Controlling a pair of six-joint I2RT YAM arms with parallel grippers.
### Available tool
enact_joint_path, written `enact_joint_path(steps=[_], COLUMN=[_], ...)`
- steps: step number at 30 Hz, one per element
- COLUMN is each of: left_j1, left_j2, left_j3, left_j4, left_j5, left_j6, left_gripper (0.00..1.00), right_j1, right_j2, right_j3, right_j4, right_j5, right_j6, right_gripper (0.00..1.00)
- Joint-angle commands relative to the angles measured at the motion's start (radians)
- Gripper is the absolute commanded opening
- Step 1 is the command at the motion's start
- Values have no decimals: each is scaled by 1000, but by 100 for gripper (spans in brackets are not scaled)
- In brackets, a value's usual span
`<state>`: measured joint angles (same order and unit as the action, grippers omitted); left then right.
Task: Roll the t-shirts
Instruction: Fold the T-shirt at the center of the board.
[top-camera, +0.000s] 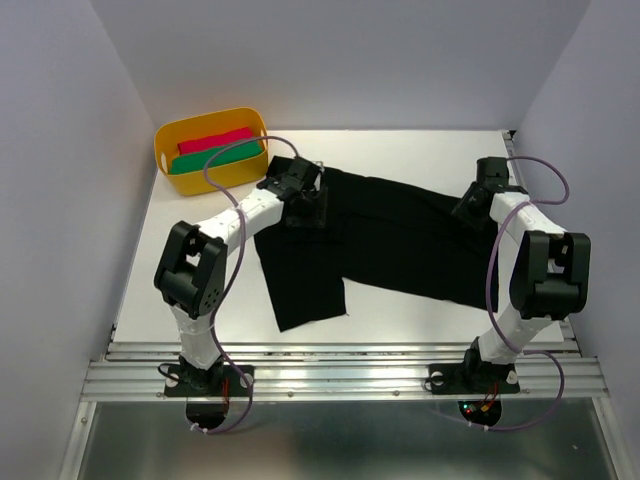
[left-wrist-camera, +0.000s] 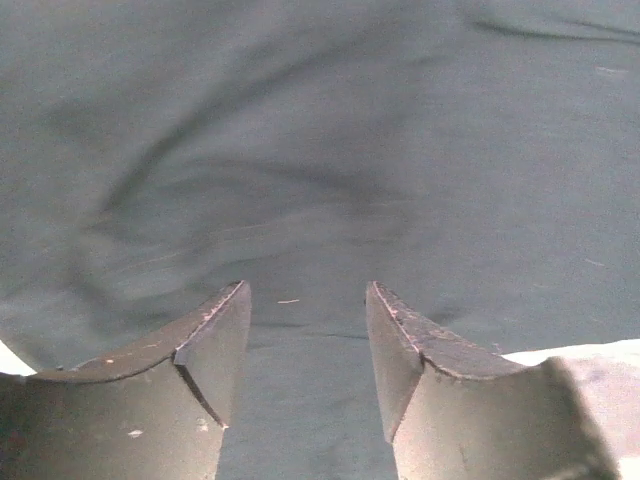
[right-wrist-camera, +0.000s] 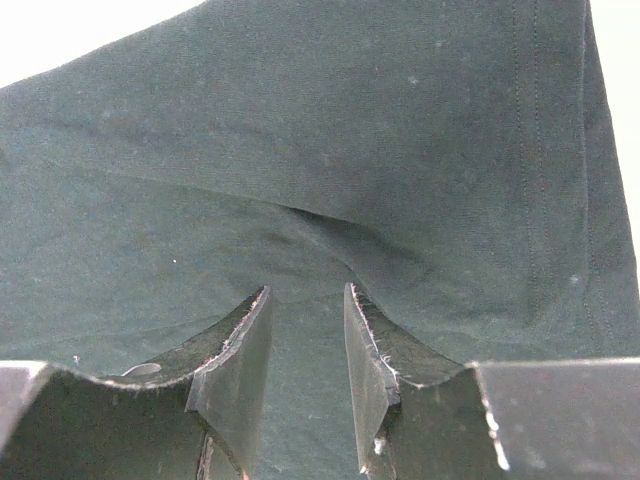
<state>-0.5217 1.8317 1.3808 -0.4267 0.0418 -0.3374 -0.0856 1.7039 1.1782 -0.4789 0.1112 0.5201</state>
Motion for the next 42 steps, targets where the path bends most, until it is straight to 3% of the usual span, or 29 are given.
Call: enact_joint_path(steps=[1,3,6,19,24,25,27,28,42], left_j1=[-70,-103,-139,-179,-181,-182,-181,-181,-187], left_j2=[13,46,113,239,251,251,250,247,90], left_j3=[95,122,168,258,258,258,254,264,227], left_j4=[13,2,-6,-30,-24,-24,-24,-38,-122], left_j5=[-68,-77,-97,-171,-168,-168,-169,-168,-106], left_j6=[6,1,1,-2,-5,-5,-6,-11,8], left_gripper=[63,68,69,51,33,33,3,0,0], right_j1=[-5,-5,-5,-5,-5,-5,-5,-5,-5], right_j2=[-39,-44,-50,-56,-55,-58,-59,-59,-33], right_j3=[-12,-9,-8,0,1,0,1,1,-11], right_j4=[13,10,0,-6,-6,-6,-6,-6,-1], right_j5=[5,10,19,25,25,25,27,27,41], right_j6=[3,1,0,-3,-2,-2,-2,-3,-5], right_gripper=[40,41,42,43,43,43,43,43,43])
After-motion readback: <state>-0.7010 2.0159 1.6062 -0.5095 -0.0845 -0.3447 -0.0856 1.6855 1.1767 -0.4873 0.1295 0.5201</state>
